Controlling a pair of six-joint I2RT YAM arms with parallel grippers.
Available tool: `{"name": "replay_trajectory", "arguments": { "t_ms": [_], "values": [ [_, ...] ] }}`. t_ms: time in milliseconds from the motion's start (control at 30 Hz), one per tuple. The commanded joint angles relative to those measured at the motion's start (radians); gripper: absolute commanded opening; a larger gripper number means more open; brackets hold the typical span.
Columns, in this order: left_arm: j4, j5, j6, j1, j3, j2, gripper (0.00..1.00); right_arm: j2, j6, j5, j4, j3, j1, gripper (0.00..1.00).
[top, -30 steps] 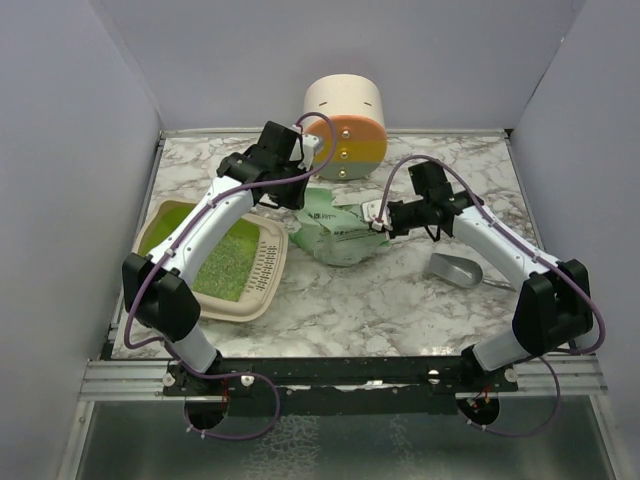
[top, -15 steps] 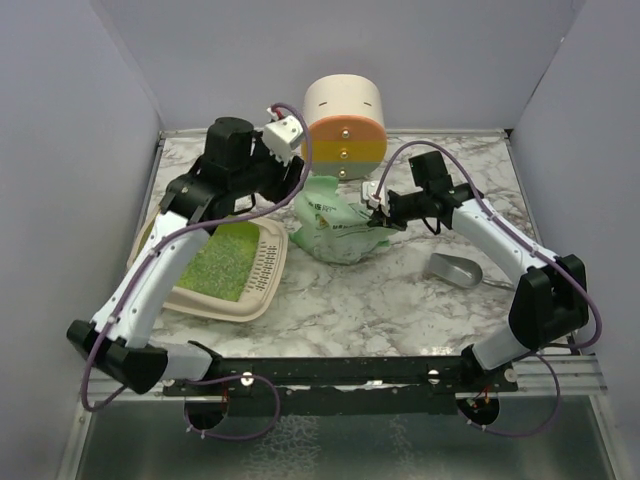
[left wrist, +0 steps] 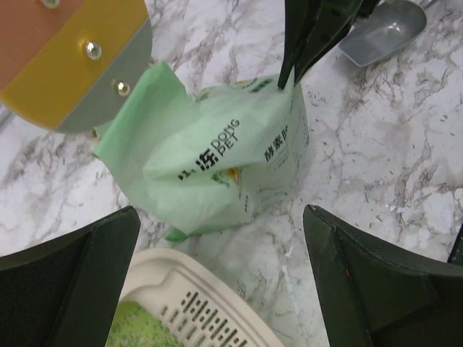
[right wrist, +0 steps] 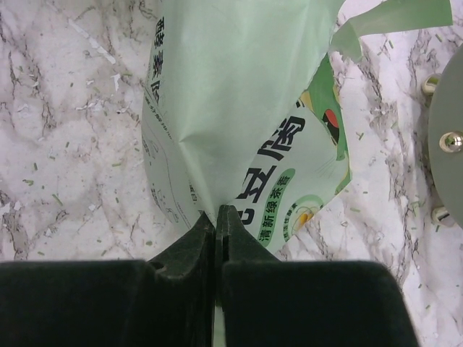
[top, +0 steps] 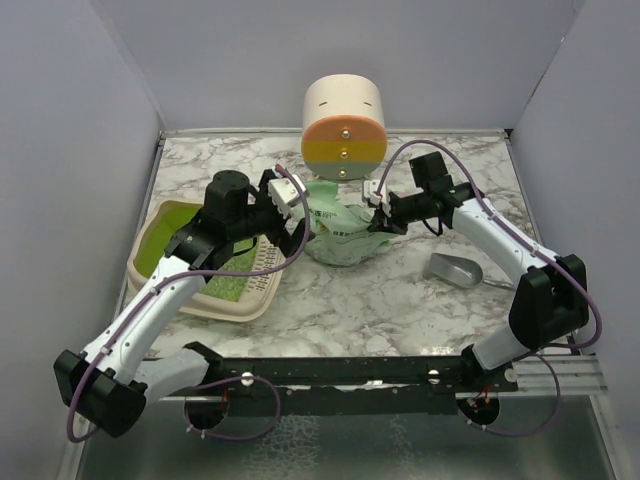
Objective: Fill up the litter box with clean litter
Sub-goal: Close the cat litter bag at the center of the board.
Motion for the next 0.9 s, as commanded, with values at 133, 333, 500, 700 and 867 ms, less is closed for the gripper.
{"name": "replay_trajectory", "arguments": {
  "t_ms": [133, 333, 500, 700, 867],
  "values": [
    [0.238, -0.267, 0.263, -0.192, 0.044, 0.067, 0.99, 0.015, 0.077, -0.083, -0.034, 0.066, -0.003, 0.01],
    [0.212, -0.308, 0.432, -0.240, 0.100, 0.194, 0.91, 0.053, 0.066, -0.075, -0.096, 0.121, -0.006, 0.01],
    [0.152, -0.369, 0.557, -0.255, 0.120, 0.223, 0.99, 0.041, 0.086, -0.084, -0.097, 0.127, -0.011, 0.01],
    [0.097, -0.339, 0.580, -0.264, 0.102, 0.232, 0.99, 0.045, 0.090, -0.093, -0.132, 0.156, -0.015, 0.01],
    [0.052, -0.294, 0.540, -0.269, 0.078, 0.214, 0.99, 0.048, 0.106, -0.064, -0.117, 0.167, -0.022, 0.01]
  ]
}}
